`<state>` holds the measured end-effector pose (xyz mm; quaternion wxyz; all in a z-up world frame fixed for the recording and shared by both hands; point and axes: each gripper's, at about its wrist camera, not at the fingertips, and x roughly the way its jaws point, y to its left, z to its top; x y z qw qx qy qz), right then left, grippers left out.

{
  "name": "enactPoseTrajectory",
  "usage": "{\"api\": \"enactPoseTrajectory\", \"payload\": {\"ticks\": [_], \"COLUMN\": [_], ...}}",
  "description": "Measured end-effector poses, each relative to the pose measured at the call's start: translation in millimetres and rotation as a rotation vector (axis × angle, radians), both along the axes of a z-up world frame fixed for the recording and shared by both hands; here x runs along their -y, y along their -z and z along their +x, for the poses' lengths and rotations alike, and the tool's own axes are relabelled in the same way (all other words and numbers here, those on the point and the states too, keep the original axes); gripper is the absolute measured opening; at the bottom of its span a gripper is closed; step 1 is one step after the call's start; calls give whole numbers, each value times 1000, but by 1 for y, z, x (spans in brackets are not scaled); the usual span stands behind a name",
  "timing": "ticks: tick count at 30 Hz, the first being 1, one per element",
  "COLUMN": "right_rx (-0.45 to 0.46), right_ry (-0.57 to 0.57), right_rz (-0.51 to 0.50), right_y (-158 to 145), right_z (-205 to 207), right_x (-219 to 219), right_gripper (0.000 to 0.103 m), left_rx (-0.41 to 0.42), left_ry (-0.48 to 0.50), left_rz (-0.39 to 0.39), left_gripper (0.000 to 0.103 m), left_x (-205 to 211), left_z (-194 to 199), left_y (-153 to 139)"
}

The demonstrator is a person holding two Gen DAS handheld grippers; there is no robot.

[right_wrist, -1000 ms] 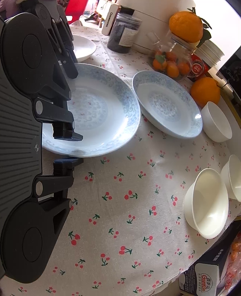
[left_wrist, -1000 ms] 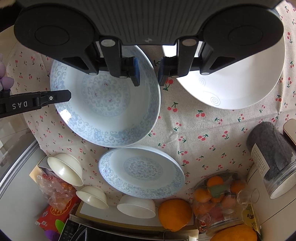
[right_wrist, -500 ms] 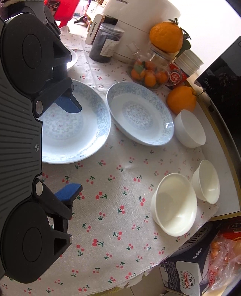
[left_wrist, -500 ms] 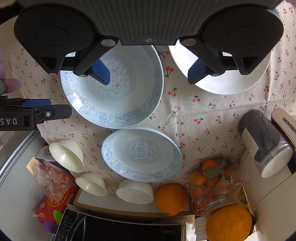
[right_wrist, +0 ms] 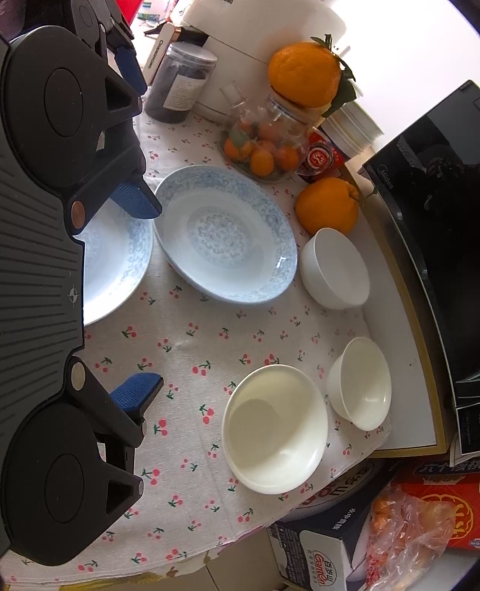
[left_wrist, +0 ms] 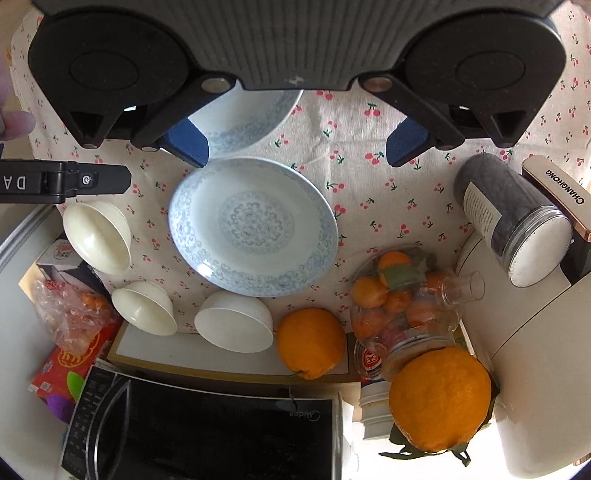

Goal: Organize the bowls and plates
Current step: 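Lift the blue-patterned plate and carry it toward the other blue plate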

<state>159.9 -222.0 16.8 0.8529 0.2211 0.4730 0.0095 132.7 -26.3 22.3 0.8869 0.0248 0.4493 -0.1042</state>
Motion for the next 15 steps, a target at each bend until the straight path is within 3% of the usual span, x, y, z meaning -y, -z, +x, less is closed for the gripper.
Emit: {"api": "enactPoseTrajectory", "payload": {"ticks": [4,9,15], "right_rx": [5,4,15], "right_ry": [9,36,53], "right_rz": [-5,58,155], "right_y": [6,20,40], "right_z": [18,39,57], "right_x": [1,2,1], "right_gripper": [92,92,92], "left_rx": [11,23,17], "left_ry": [-37,-66,-102], "left_rz": [0,15,-52], "left_gripper": [103,103,100], "left_x": [-3,-6,-17], "left_z": [18,38,59], "left_y": [11,29,45]}}
